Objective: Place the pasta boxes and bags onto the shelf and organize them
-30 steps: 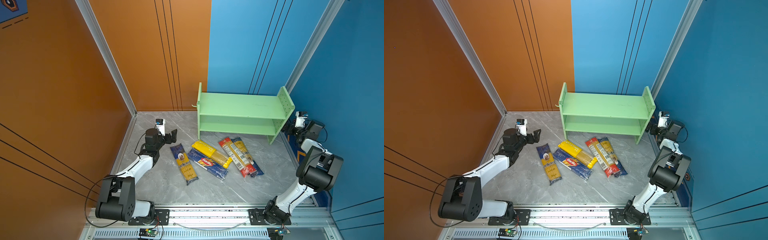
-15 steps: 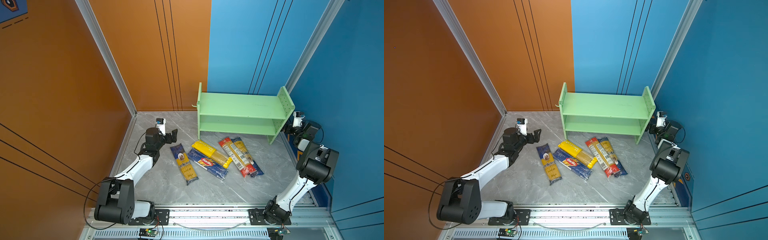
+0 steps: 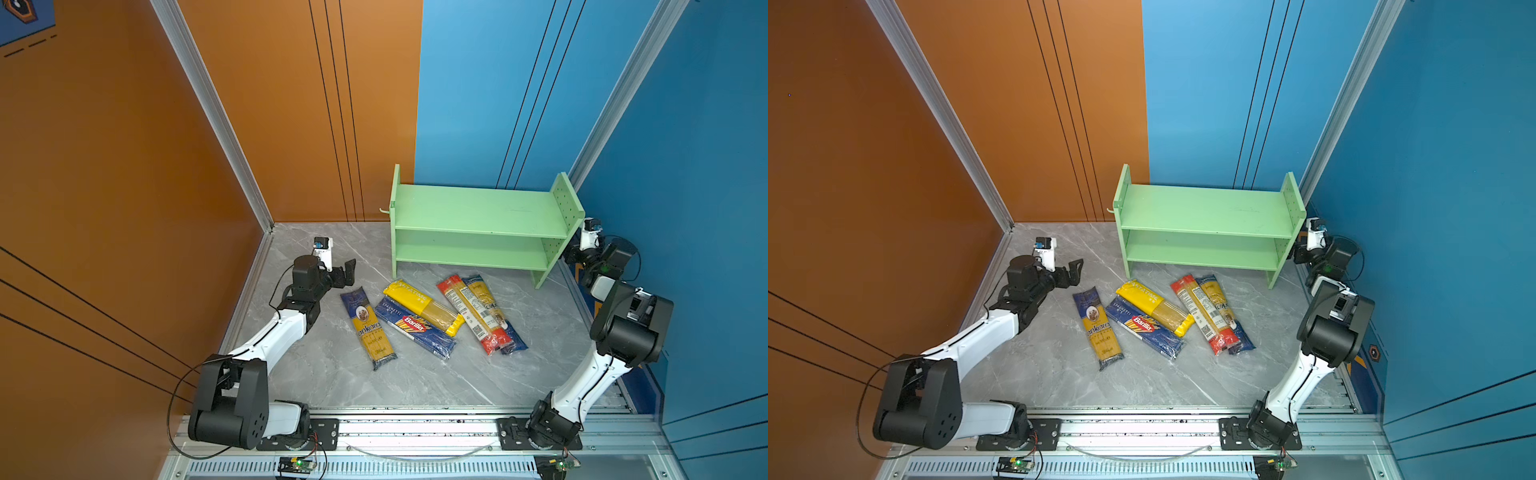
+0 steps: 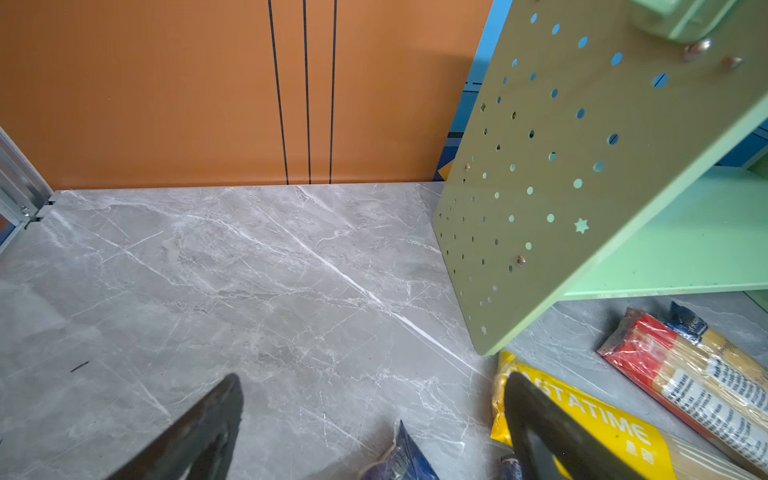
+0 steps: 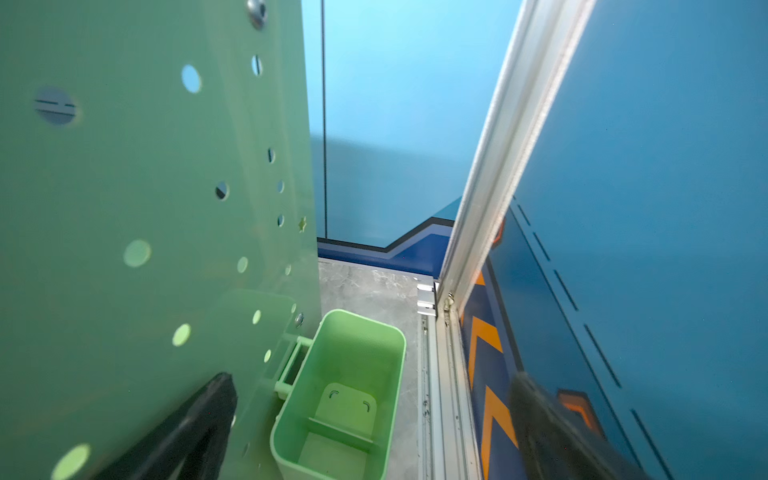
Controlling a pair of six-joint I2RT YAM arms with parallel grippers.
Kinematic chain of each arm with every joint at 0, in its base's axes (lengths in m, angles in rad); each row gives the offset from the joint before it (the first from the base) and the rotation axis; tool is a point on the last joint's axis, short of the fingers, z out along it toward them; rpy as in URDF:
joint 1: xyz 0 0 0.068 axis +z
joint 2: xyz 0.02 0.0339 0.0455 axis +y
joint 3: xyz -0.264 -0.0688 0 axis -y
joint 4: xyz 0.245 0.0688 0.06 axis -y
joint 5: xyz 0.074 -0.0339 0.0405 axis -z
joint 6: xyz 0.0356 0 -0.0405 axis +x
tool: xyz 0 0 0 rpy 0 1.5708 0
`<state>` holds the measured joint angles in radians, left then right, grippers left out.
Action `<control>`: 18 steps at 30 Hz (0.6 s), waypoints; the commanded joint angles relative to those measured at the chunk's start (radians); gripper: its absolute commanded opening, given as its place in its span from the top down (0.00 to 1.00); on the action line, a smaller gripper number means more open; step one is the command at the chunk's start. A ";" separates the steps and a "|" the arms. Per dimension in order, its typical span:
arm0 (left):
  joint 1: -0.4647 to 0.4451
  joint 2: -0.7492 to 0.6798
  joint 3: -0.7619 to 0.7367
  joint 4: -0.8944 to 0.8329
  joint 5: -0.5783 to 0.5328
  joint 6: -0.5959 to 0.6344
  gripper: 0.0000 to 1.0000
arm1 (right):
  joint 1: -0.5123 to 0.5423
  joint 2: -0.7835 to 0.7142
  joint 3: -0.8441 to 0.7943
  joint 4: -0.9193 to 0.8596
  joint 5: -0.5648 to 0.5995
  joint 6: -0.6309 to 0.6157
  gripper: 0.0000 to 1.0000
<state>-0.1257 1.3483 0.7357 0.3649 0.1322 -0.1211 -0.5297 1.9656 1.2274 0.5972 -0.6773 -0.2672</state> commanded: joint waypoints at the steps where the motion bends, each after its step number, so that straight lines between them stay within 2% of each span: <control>1: -0.007 0.003 0.031 -0.010 -0.011 0.017 0.02 | 0.066 -0.011 0.018 -0.007 -0.031 -0.062 0.00; 13: -0.007 0.012 0.034 -0.010 -0.007 0.025 0.02 | 0.128 -0.004 0.032 0.009 -0.025 -0.072 0.00; 18: -0.008 0.036 0.067 -0.009 0.063 0.041 0.02 | 0.146 0.009 0.043 0.013 -0.006 -0.071 0.00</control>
<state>-0.1257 1.3697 0.7593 0.3611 0.1425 -0.1089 -0.4232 1.9656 1.2430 0.5961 -0.6609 -0.3260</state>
